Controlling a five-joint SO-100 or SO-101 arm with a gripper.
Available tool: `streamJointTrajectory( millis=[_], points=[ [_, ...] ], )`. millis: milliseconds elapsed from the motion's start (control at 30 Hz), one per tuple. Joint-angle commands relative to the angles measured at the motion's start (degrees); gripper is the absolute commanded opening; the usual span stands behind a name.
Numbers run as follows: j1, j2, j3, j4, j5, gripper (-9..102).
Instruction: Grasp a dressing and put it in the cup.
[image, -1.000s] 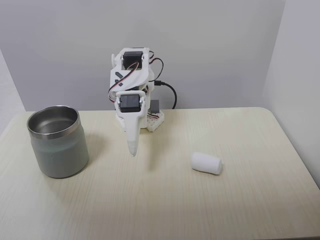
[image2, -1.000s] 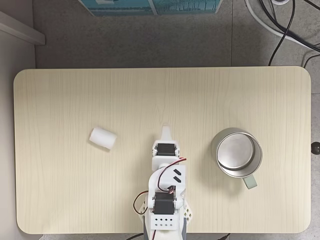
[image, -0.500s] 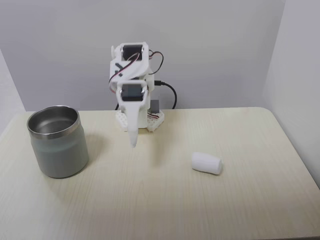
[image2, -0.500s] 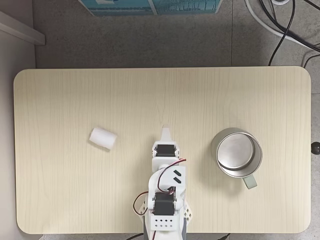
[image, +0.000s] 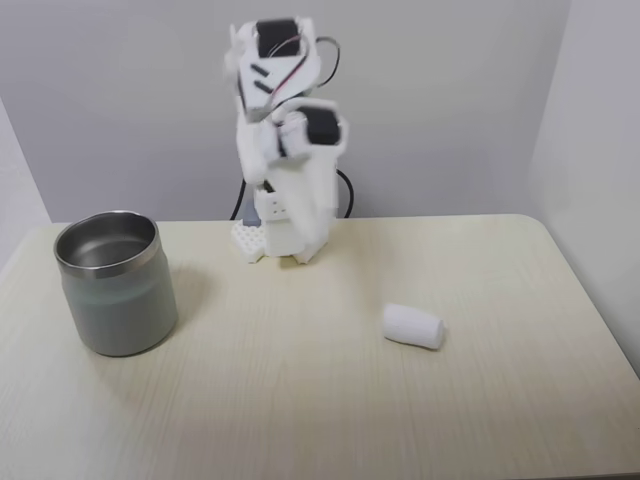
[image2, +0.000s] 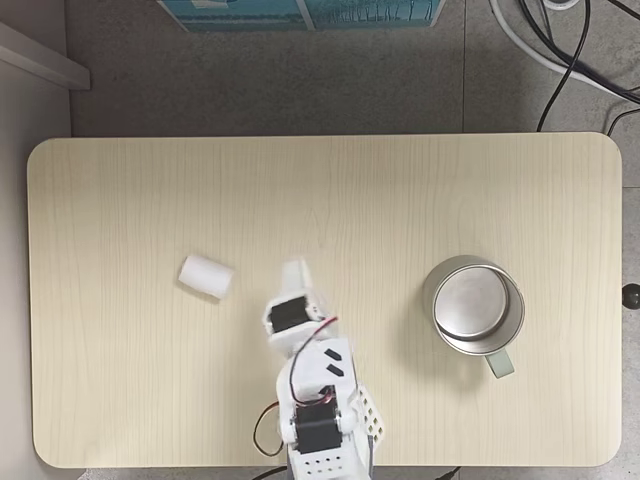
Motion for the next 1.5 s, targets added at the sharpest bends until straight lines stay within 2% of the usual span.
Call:
streamJointTrajectory(
  millis=[0, 200, 367, 567, 700, 1000, 1467],
  points=[
    [-2.6, 4.0, 8.1, 4.0, -7.5, 10],
    [-7.0, 11.2, 18.5, 14.6, -22.1, 15],
    [-9.3, 25.9, 31.5, 25.2, -31.9, 19],
    [-10.3, 43.1, 42.4, 28.6, -39.6, 22],
    [-11.2, 57.8, 53.2, 34.7, -44.2, 25],
    [-17.7, 70.5, 55.5, 34.9, -48.3, 28],
    [-22.9, 81.7, 49.6, 26.5, -48.3, 29]
  ],
)
